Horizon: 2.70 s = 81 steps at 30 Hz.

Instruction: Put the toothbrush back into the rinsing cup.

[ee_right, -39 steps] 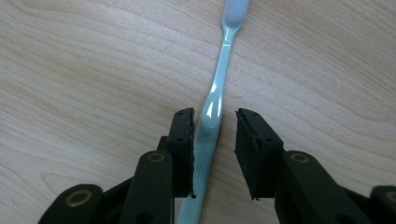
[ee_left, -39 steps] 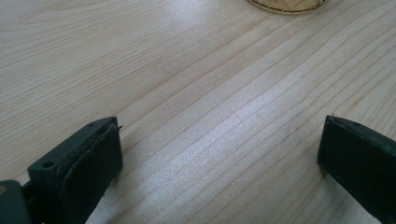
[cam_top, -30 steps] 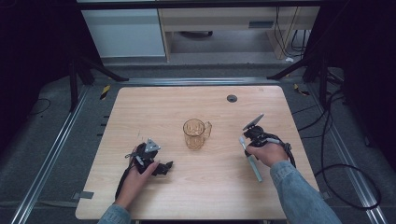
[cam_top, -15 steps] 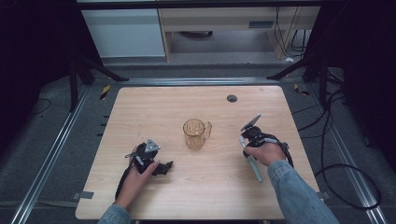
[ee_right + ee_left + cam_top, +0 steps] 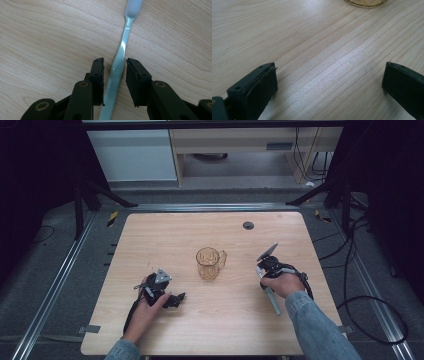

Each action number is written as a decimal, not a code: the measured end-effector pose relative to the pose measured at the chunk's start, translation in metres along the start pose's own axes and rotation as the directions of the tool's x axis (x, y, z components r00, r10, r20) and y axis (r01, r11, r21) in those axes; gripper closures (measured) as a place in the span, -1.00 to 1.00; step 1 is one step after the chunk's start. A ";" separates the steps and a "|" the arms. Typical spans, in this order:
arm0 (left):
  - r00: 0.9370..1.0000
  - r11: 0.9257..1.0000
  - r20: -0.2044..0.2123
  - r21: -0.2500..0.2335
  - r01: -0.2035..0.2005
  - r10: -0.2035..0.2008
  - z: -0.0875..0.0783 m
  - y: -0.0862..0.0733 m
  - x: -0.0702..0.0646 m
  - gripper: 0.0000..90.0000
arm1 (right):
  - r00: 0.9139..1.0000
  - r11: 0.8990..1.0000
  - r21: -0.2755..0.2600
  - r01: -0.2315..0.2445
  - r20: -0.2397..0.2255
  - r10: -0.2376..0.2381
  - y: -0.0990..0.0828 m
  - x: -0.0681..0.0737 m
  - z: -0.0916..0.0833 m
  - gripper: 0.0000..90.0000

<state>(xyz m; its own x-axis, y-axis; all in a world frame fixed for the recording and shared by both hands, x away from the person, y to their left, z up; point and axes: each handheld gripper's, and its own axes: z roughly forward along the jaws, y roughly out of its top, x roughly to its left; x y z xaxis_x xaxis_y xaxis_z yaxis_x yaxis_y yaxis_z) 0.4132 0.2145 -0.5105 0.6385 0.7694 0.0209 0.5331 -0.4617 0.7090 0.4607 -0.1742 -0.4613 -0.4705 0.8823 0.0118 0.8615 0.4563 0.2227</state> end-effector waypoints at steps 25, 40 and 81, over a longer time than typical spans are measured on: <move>1.000 1.000 0.001 -0.001 0.000 0.000 0.000 0.000 0.000 -1.00 | 1.000 1.000 0.020 -0.010 -0.003 0.011 0.000 -0.003 0.007 0.60; 1.000 1.000 0.001 -0.001 -0.001 0.001 0.000 0.000 0.000 -1.00 | 1.000 1.000 0.031 0.000 0.004 0.000 0.002 -0.003 0.007 0.62; 1.000 1.000 0.000 0.001 -0.001 0.001 0.000 0.000 0.000 -1.00 | 0.996 0.993 -0.114 -0.040 -0.078 0.031 0.002 -0.014 -0.027 0.76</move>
<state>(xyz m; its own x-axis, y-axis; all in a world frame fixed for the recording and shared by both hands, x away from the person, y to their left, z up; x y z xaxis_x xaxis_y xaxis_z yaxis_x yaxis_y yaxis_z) 0.4132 0.2145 -0.5105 0.6386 0.7692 0.0217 0.5330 -0.4624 0.7086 0.4636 -0.1884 -0.4350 -0.4567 0.8846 0.0946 0.8523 0.4046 0.3314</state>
